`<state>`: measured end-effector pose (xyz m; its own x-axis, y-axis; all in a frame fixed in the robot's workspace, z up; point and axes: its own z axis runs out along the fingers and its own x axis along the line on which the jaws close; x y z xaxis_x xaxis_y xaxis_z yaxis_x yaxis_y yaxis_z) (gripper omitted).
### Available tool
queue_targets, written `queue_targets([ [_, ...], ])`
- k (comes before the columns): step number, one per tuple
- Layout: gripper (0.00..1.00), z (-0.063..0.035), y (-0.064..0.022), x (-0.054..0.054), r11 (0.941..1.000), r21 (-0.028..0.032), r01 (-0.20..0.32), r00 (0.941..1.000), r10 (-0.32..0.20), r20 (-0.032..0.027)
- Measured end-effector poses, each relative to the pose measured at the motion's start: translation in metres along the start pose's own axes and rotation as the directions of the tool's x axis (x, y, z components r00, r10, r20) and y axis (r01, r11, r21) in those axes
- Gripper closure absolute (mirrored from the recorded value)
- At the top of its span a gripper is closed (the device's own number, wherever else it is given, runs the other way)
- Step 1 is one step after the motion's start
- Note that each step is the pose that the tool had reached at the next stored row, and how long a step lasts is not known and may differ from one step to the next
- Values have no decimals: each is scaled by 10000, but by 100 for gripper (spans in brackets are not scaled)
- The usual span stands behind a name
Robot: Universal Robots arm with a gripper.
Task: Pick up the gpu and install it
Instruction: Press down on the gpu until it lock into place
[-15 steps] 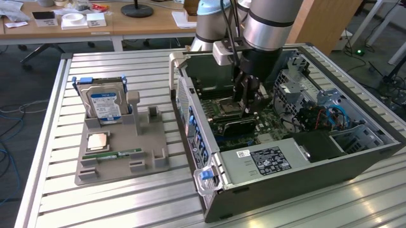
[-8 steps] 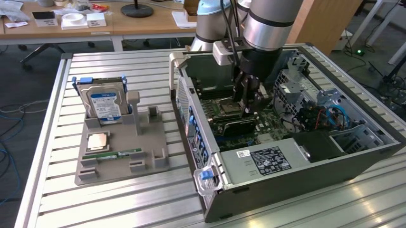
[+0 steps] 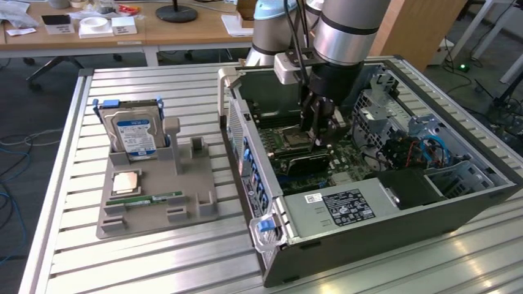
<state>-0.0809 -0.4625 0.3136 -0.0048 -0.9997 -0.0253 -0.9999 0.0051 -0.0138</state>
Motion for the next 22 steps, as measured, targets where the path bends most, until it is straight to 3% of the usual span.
queue_targets([
  [4, 63, 0, 0, 0, 10000, 0, 0, 10000, 0, 0],
  [5, 63, 0, 0, 0, 10000, 0, 0, 10000, 0, 0],
  [7, 75, 0, 0, 0, 10000, 1, 0, 10000, 0, 0],
  [8, 75, 0, 0, 0, 10000, 0, 0, 10000, 0, 0],
  [10, 86, 0, 0, 0, 10000, 0, 0, 10000, 0, 0],
  [17, 89, 0, 0, 0, 10000, 0, 0, 10000, 0, 0],
  [22, 89, 16, -90, 0, 10000, -3, 0, 10000, 0, 3],
])
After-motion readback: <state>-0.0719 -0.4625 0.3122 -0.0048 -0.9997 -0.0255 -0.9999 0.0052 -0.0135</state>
